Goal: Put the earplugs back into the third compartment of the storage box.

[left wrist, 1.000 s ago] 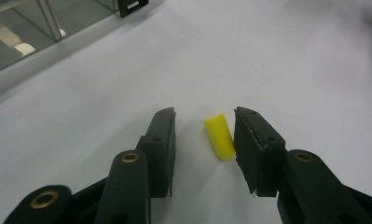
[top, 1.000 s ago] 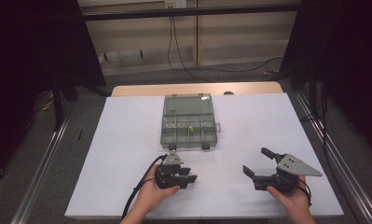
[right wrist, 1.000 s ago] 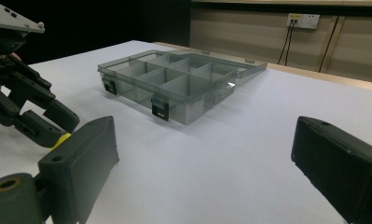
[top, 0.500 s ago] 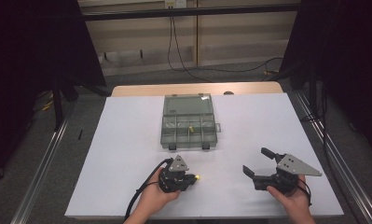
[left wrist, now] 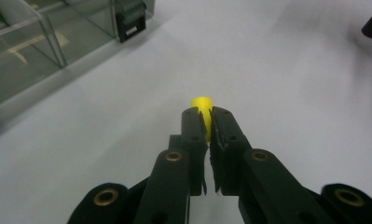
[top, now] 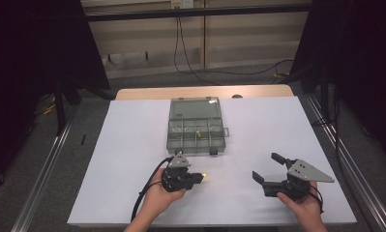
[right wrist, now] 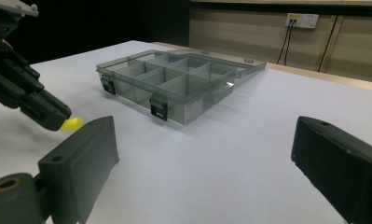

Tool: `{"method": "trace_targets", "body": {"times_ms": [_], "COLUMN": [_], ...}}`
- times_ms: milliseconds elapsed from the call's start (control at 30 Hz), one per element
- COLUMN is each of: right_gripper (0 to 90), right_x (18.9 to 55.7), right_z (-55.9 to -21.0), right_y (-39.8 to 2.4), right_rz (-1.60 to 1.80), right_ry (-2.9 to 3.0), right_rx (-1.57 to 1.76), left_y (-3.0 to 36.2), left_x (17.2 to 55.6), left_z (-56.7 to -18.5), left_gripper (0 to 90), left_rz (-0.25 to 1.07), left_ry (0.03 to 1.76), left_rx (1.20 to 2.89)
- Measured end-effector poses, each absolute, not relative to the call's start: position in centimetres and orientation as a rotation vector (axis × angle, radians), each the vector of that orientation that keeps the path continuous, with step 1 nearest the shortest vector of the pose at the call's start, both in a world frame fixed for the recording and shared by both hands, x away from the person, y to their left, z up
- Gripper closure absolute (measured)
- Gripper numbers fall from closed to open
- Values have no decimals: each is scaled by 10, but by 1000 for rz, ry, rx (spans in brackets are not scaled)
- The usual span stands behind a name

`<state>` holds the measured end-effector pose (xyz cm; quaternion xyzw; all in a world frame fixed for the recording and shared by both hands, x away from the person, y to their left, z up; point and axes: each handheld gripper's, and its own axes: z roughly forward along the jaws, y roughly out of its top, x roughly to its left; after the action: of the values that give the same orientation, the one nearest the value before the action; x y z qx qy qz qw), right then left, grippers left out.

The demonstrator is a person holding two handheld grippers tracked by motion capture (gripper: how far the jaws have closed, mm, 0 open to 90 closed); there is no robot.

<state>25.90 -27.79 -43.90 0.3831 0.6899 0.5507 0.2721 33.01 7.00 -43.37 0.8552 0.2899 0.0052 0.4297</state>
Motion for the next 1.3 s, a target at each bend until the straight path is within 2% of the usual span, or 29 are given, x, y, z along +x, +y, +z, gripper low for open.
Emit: {"method": "trace_targets", "body": {"times_ms": [433,600,1300], "right_gripper": [63,63,63], "right_x": [259,258,258], "right_z": [-439,-439,-438], "right_y": [-279,-279,-280], "right_rz": [1486,1487,1489], "right_ry": [1847,1846,1844], "right_rx": [1038,1037,1036], "left_y": [71,71,61], "left_x": [359,365,399], "left_z": [-424,-418,-389], "left_gripper": [844,868,886], "left_rz": [16,24,113], "left_ry": [810,819,866], "left_rx": [2091,2091,2059]}}
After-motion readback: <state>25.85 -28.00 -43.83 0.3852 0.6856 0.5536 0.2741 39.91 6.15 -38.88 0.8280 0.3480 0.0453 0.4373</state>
